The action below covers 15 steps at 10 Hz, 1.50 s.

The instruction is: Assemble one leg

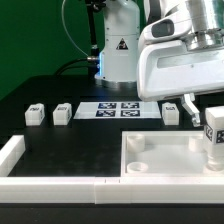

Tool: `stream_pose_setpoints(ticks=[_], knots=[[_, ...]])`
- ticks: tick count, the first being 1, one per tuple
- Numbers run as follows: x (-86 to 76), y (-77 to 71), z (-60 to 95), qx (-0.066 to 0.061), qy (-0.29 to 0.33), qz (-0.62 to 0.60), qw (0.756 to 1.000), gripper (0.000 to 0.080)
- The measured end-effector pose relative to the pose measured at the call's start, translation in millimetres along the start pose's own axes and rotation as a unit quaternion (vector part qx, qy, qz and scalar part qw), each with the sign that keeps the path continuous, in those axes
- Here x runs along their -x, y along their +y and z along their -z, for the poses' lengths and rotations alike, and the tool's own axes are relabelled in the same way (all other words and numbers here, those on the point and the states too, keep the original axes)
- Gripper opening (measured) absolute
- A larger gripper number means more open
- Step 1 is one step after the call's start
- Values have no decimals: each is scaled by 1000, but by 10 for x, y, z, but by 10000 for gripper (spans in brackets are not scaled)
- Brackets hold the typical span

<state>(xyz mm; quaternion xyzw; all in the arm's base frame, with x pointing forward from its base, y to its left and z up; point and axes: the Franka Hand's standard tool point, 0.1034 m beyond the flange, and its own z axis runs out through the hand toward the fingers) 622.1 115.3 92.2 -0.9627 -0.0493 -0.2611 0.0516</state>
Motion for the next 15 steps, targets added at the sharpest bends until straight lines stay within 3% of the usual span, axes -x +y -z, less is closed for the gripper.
stream_pose_setpoints(ticks=[9, 10, 11, 15], knots=[[38, 23, -106, 4, 30, -9, 1000, 294], [38, 23, -106, 4, 30, -9, 1000, 490], [38, 23, -106, 4, 30, -9, 1000, 598], [37, 23, -106, 4, 30, -8, 1000, 648]])
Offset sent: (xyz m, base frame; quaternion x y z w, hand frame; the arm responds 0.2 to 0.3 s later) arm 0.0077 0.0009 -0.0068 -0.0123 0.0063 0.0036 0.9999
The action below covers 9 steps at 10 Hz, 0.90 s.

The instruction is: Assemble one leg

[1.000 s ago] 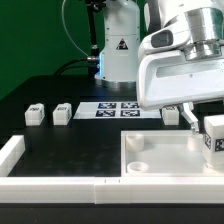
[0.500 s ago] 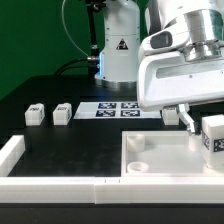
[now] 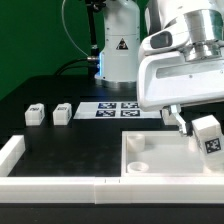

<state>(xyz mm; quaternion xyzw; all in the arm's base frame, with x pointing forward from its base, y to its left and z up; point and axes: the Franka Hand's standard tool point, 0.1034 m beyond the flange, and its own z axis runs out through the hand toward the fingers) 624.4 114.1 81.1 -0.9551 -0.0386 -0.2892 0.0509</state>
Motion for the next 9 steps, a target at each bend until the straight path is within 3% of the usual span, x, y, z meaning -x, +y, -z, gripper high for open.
stream_pose_setpoints(ticks=[4, 7, 9], knots=[[-11, 20, 0, 1, -5, 4, 1000, 648], [-379, 207, 142, 0, -56, 7, 998, 648], [-387, 184, 122, -12, -155, 2, 988, 648]])
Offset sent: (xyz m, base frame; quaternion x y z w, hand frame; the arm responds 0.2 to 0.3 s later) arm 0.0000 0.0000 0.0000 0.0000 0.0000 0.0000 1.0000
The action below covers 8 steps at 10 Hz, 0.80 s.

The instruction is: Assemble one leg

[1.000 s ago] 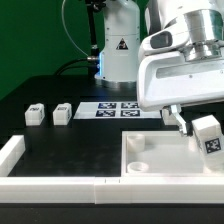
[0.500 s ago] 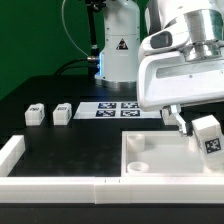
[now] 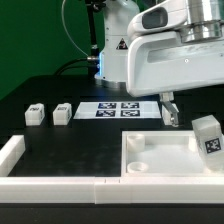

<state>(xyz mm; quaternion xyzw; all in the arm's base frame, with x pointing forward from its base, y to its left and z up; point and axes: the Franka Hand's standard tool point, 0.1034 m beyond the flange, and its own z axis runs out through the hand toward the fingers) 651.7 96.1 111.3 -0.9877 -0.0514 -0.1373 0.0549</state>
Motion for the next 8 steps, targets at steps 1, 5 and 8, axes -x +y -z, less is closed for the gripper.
stream_pose_setpoints(ticks=[1, 5, 8], knots=[[34, -38, -2, -9, -73, -13, 997, 648], [149, -107, -217, -29, -238, -33, 970, 648], [185, -119, -251, -29, -238, -32, 970, 522]])
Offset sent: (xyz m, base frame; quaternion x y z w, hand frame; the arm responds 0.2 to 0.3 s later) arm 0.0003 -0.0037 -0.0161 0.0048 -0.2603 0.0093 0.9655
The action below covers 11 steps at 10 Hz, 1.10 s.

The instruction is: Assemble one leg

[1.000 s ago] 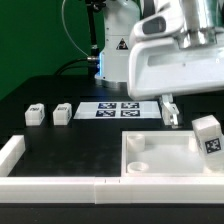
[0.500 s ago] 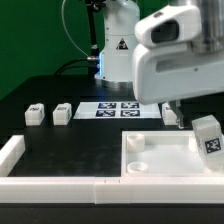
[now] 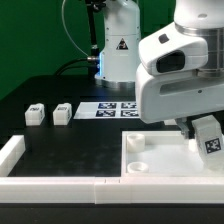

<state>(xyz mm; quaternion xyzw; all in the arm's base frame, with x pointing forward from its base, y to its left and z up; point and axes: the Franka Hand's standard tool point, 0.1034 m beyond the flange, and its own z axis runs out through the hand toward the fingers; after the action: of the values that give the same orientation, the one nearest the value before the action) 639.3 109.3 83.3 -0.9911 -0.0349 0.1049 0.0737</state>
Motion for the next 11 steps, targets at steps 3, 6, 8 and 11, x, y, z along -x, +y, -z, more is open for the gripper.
stream_pose_setpoints(ticks=[3, 6, 8, 11], knots=[[1, 0, -2, 0, 0, -11, 1000, 290], [-13, -33, -17, -2, 6, -135, 991, 290], [-10, -48, -21, 0, 19, -173, 985, 290], [-10, -48, -21, 0, 19, -173, 985, 291]])
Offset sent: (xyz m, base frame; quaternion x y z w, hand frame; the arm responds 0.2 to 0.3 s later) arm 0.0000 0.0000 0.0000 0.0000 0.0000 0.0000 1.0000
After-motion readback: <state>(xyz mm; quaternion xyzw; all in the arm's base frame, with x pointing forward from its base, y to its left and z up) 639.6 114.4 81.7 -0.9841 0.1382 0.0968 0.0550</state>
